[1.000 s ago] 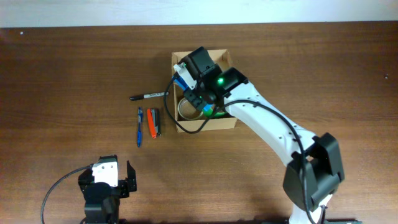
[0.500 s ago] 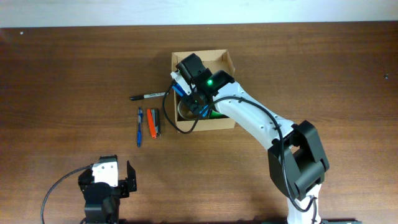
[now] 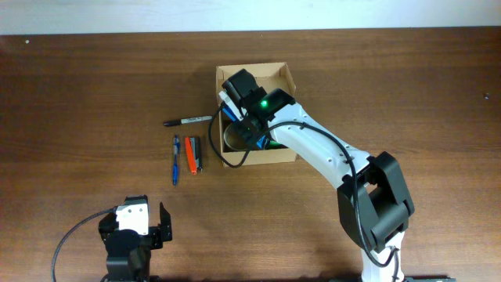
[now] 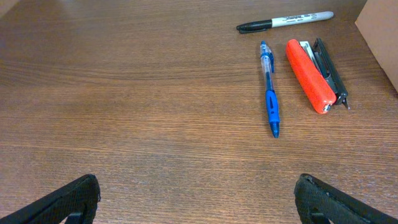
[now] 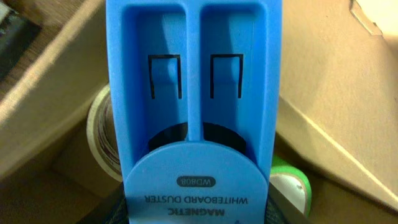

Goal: Pack container
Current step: 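Carry the blue duster into the box and release it upright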

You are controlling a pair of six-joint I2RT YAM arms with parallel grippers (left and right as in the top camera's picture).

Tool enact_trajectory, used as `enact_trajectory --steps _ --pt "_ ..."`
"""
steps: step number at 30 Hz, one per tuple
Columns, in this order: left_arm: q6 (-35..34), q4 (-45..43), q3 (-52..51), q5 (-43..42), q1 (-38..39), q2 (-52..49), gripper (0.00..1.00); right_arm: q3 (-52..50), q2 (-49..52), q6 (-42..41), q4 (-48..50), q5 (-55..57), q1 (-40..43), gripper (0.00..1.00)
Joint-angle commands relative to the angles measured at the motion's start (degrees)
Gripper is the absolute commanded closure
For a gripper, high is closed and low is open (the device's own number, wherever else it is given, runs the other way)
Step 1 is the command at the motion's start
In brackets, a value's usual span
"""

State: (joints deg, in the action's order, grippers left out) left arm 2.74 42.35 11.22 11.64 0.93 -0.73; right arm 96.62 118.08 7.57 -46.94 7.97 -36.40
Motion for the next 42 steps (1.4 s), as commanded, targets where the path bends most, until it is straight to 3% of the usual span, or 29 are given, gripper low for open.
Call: enact_trajectory --steps 1,4,16,31,37,42 --pt "-0.6 -0.1 -0.4 0.6 -0.3 0.4 0.00 1.1 0.0 -2.1 -0.9 2.4 -0.4 0.61" --pt "-0.6 -0.1 -0.4 0.6 -0.3 0.4 0.01 1.1 0.0 -2.1 -1.9 2.0 -0.4 0.59" --pt "-0.6 -0.1 -0.4 0.6 -0.3 0.4 0.00 1.1 0.0 -1.9 -2.8 -0.2 -1.5 0.32" --pt "-0.6 -0.1 -0.4 0.6 -0.3 0.4 0.00 2.6 -1.8 -1.9 -2.8 -0.2 -1.5 0.29" --pt "-0.6 -0.1 -0.4 0.6 -0.3 0.4 0.00 4.0 -7.2 -1.9 -5.3 -1.2 -1.5 0.01" --pt "-0.6 -0.1 -0.4 0.6 -0.3 0.4 0.01 4.0 -13.6 -1.9 -10.3 -3.7 -1.5 0.01"
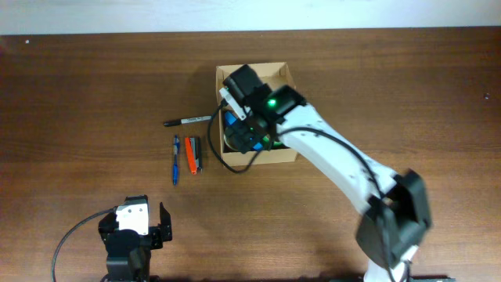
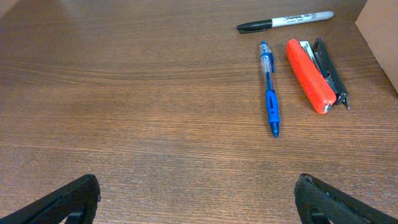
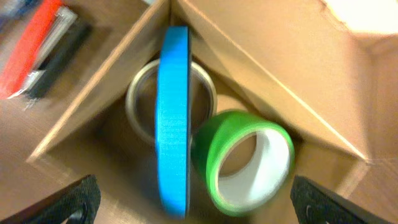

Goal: Pack container

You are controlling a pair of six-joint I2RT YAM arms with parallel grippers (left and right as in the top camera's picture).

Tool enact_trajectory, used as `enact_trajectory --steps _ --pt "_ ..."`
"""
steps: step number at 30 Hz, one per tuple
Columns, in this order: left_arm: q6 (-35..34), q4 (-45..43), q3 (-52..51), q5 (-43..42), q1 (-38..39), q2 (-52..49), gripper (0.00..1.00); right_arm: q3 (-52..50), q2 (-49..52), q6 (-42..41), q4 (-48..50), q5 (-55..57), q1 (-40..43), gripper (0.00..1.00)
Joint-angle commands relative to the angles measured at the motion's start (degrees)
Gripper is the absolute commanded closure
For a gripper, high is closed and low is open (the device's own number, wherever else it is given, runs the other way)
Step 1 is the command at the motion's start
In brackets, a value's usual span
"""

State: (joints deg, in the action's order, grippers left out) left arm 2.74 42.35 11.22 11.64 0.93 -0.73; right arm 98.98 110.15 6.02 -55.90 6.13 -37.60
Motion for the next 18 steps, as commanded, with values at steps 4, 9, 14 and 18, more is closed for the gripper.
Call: enact_trajectory --steps 4,9,14,18 --pt "-0.6 -0.1 -0.4 0.6 -0.3 0.4 0.00 1.6 -11.6 1.4 -3.8 -1.8 -0.3 0.01" --pt "-0.6 -0.1 -0.4 0.6 -0.3 0.4 0.00 0.9 -19.4 3.2 -7.1 0.7 0.2 0.01" --pt "-0.6 -0.1 -0.4 0.6 -0.3 0.4 0.00 -4.0 -28.6 3.8 -7.3 3.8 2.1 0.01" --pt "-0.6 -0.1 -0.4 0.6 -0.3 0.4 0.01 -12.5 -38.5 4.7 -4.3 3.8 4.4 0.01"
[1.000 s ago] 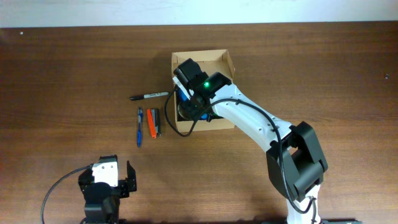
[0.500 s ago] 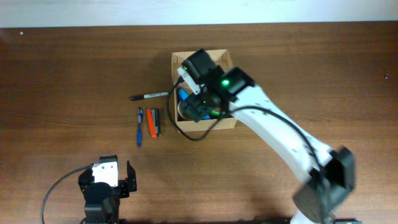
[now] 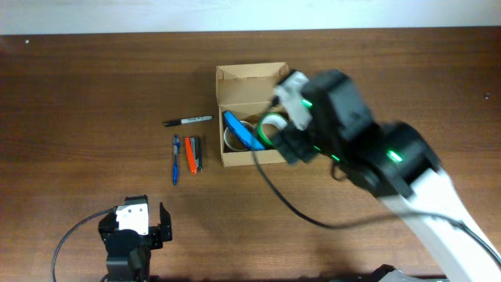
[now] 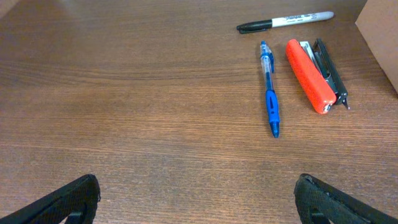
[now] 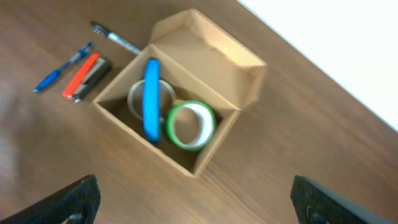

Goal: Pack container

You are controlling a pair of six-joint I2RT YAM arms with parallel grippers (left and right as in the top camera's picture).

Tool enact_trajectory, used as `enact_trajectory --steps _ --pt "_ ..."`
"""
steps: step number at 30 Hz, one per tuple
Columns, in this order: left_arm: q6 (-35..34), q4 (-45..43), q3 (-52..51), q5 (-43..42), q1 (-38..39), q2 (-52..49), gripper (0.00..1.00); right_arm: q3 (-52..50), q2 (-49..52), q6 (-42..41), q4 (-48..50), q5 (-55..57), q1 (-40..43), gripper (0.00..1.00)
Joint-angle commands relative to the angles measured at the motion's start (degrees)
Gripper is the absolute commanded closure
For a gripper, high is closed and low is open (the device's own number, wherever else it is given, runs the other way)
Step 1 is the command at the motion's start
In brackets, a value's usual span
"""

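The cardboard box (image 3: 221,117) stands open at mid-table. Inside it a blue whiteboard duster (image 3: 243,129) stands on edge between a tan tape roll (image 3: 232,138) and a green tape roll (image 3: 272,128). The right wrist view shows the same box (image 5: 214,53), duster (image 5: 150,99) and green roll (image 5: 189,124) from high up. My right gripper (image 5: 199,202) is open and empty, well above the box and off its near corner. A black marker (image 3: 188,121), blue pen (image 3: 175,159) and orange stapler (image 3: 190,155) lie left of the box. My left gripper (image 4: 198,199) rests open at the front.
A black clip-like piece (image 3: 199,153) lies against the orange stapler. The marker (image 4: 285,21), pen (image 4: 269,90) and stapler (image 4: 309,74) lie ahead of the left gripper on bare wood. A white wall edges the table's far side.
My right gripper was open low over the box; now it is much higher and off to the box's right. The duster stays on edge in the box. The left arm is unchanged.
First my right gripper was down inside the box with the blue duster filling its view. Then it was open just above the box, the duster left standing between the two tape rolls. Now it is raised far above the box, empty.
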State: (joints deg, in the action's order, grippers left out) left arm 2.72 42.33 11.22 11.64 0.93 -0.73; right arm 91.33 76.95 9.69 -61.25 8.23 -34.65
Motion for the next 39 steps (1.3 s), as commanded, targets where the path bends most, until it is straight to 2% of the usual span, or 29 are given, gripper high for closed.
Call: enact_trajectory --steps 1,10,18,26,39 --pt "-0.5 -0.1 -0.4 0.6 -0.3 0.4 0.00 -7.7 -8.2 1.0 2.3 1.6 2.1 0.01" --pt "-0.5 -0.1 -0.4 0.6 -0.3 0.4 0.00 -32.2 -37.5 0.3 12.8 1.0 3.7 0.01" --pt "-0.5 -0.1 -0.4 0.6 -0.3 0.4 0.00 -45.2 -52.8 -3.2 14.4 1.0 3.6 0.01" --pt "-0.5 -0.1 -0.4 0.6 -0.3 0.4 0.00 -50.6 -55.3 -4.3 14.9 1.0 3.6 0.01" --pt "-0.6 -0.1 -0.4 0.6 -0.3 0.4 0.01 -50.9 -55.3 -4.2 15.0 1.0 3.6 0.01"
